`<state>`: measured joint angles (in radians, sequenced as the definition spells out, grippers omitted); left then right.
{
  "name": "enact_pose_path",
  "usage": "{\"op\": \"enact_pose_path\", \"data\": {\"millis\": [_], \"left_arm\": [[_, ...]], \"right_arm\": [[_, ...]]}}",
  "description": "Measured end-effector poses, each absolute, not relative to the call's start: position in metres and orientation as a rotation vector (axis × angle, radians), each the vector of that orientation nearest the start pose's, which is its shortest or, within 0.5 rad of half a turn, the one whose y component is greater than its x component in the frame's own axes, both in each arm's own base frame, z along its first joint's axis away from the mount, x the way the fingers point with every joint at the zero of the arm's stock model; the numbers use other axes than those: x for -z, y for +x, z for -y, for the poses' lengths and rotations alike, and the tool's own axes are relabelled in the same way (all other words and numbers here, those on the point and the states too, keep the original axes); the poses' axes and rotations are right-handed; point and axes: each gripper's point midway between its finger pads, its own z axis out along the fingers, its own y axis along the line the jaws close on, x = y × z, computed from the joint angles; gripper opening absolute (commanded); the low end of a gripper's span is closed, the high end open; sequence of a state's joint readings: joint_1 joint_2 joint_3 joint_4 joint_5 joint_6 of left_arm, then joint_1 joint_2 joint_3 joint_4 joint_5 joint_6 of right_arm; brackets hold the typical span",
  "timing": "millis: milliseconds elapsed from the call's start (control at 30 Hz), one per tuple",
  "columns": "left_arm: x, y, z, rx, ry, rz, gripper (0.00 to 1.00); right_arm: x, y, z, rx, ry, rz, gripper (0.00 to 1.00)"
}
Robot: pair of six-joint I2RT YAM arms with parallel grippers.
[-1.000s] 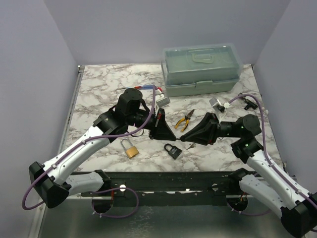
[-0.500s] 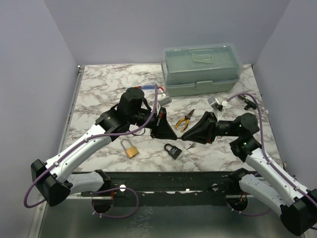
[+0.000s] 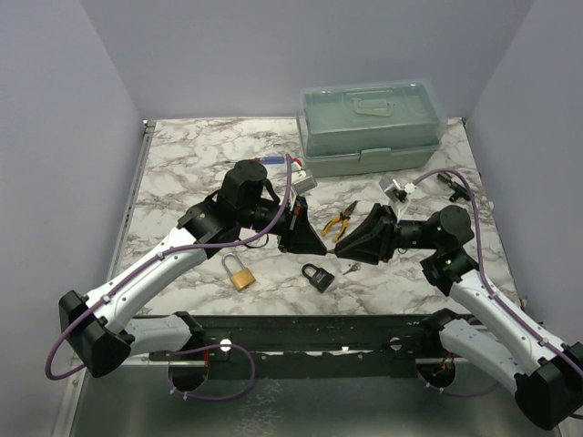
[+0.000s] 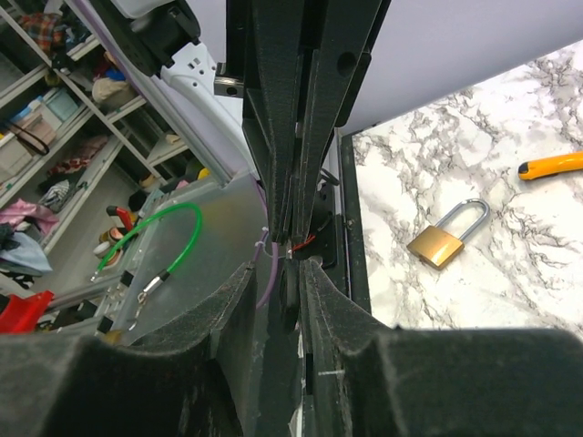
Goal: Unlock with the key
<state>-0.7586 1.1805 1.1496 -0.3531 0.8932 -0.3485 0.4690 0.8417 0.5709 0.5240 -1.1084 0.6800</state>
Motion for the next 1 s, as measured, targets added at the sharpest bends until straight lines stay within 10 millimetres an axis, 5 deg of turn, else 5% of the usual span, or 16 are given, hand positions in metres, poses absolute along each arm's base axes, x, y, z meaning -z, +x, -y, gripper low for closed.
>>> {"op": "enact_pose_path", "data": {"millis": [267,567,667,867,1000], "left_arm": [[-0.308,0.13,0.322,1.546,1.056,-1.866,0.0],[-0.309,0.13,0.323,1.544,1.056,-1.859,0.0],[-0.309,0.13,0.323,1.544,1.056,-1.859,0.0],[-0.309,0.133,0.323,1.533,1.037,-1.867,0.7],[-0.304,0.15,0.321,1.474,0.951,-1.904,0.97]], "right_arm": [[-0.3,0.131,-0.255,-1.622,-0.908,-1.443,0.31],[-0.299,0.131,-0.256,-1.615,-0.911,-1.441,0.01],[-0.299,0.132,-0.256,-1.61,-0.911,-1.441,0.0],[-0.298,0.134,-0.255,-1.588,-0.892,-1.45,0.0],[-0.292,0.143,-0.252,-1.52,-0.819,-1.502,0.0]]}}
